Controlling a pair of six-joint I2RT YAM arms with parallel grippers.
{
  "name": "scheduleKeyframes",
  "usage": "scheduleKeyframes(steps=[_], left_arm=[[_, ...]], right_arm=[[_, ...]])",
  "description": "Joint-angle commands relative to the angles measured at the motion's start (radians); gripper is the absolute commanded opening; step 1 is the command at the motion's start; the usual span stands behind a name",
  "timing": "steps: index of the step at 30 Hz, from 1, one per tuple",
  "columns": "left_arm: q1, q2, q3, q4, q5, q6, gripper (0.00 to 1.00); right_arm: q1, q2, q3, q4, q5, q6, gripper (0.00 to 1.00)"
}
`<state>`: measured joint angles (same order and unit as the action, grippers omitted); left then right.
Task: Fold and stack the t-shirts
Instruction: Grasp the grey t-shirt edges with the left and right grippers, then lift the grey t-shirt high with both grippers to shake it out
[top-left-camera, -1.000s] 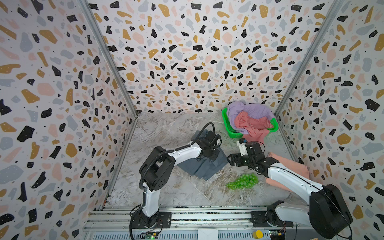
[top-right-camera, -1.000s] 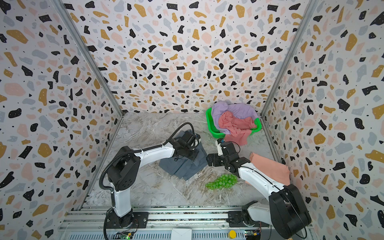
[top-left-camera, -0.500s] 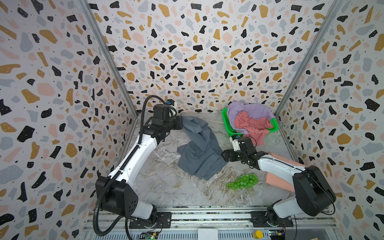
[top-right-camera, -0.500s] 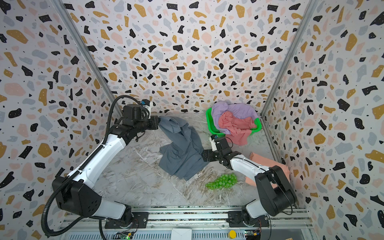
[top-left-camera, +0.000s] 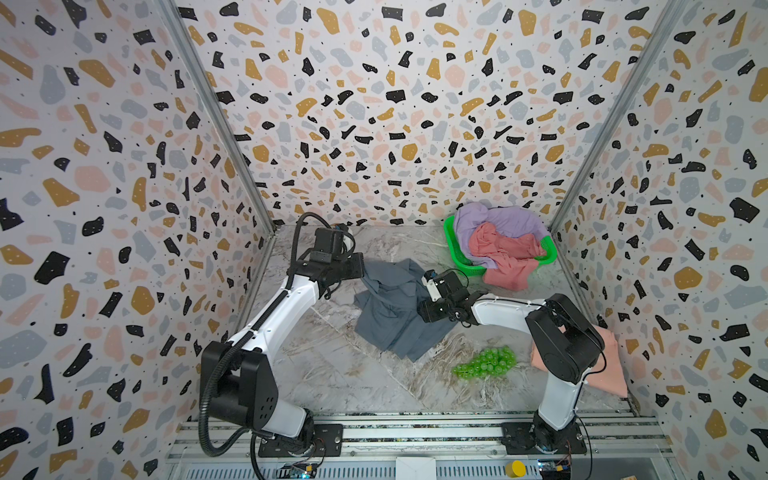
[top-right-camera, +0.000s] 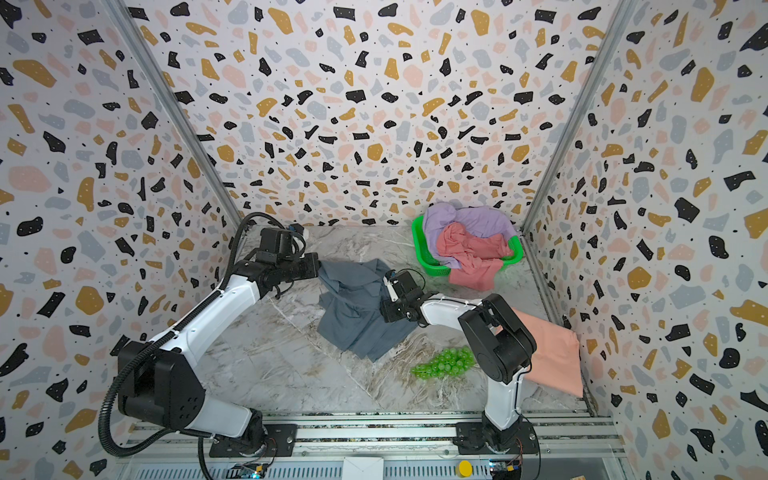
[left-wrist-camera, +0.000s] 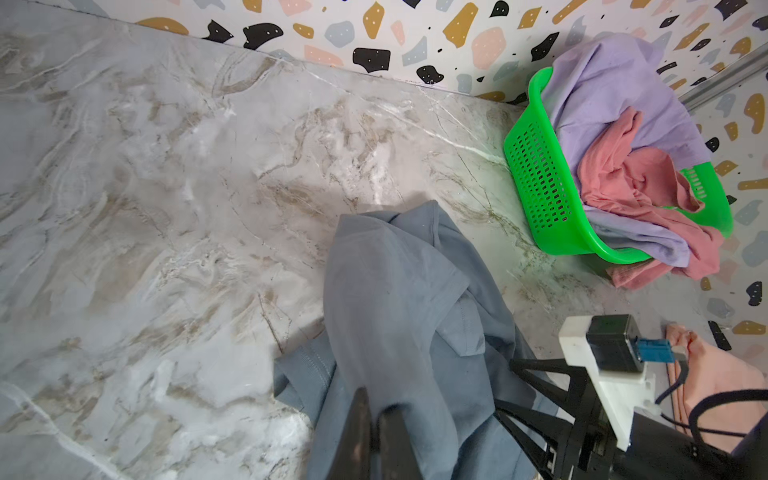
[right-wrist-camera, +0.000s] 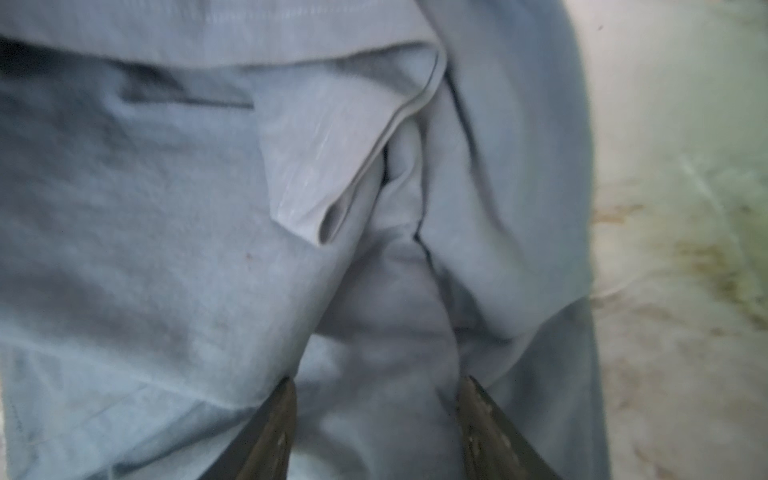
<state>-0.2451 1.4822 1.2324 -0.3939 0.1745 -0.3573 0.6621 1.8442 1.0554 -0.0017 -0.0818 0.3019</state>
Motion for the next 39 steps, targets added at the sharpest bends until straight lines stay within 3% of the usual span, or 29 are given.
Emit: scheduleKeyframes(steps=[1,7,8,9,11,16,23,28,30,32,39], left_arm=[[0.011,0.013,0.035,0.038,0.005,-0.014,0.0],[0.018,0.046,0.074,0.026,0.03,0.0,0.0],[0.02,0.049,0.079,0.027,0.033,0.001,0.0],[0.022,0.052,0.085,0.028,0.038,0.002,0.0],[0.027,0.052,0.095,0.03,0.05,0.001,0.0],[0.055,0.033,0.132,0.024,0.095,0.001,0.0],[0.218,-0.077,0.215,0.004,0.204,-0.025,0.0],[0.464,-0.186,0.229,0.133,0.427,-0.148,0.0],[0.542,-0.192,0.251,0.152,0.492,-0.182,0.0],[0.571,-0.194,0.265,0.155,0.486,-0.183,0.0],[0.58,-0.15,0.329,0.193,0.485,-0.211,0.0]], right_arm=[[0.007,-0.023,-0.009,-0.07,0.082,0.021,0.61],[0.025,-0.019,-0.015,-0.093,0.148,0.015,0.64],[0.028,-0.014,-0.01,-0.098,0.153,0.012,0.57],[0.034,-0.01,-0.008,-0.096,0.162,0.011,0.4],[0.042,-0.017,-0.005,-0.095,0.183,0.013,0.21],[0.043,-0.161,0.041,-0.135,0.253,0.003,0.09],[0.007,-0.47,0.179,-0.25,0.476,-0.085,0.06],[-0.062,-0.661,0.247,-0.164,0.577,-0.233,0.06],[-0.088,-0.694,0.266,-0.11,0.597,-0.284,0.05],[-0.103,-0.702,0.29,-0.056,0.597,-0.329,0.04],[-0.126,-0.578,0.391,0.11,0.5,-0.442,0.02]])
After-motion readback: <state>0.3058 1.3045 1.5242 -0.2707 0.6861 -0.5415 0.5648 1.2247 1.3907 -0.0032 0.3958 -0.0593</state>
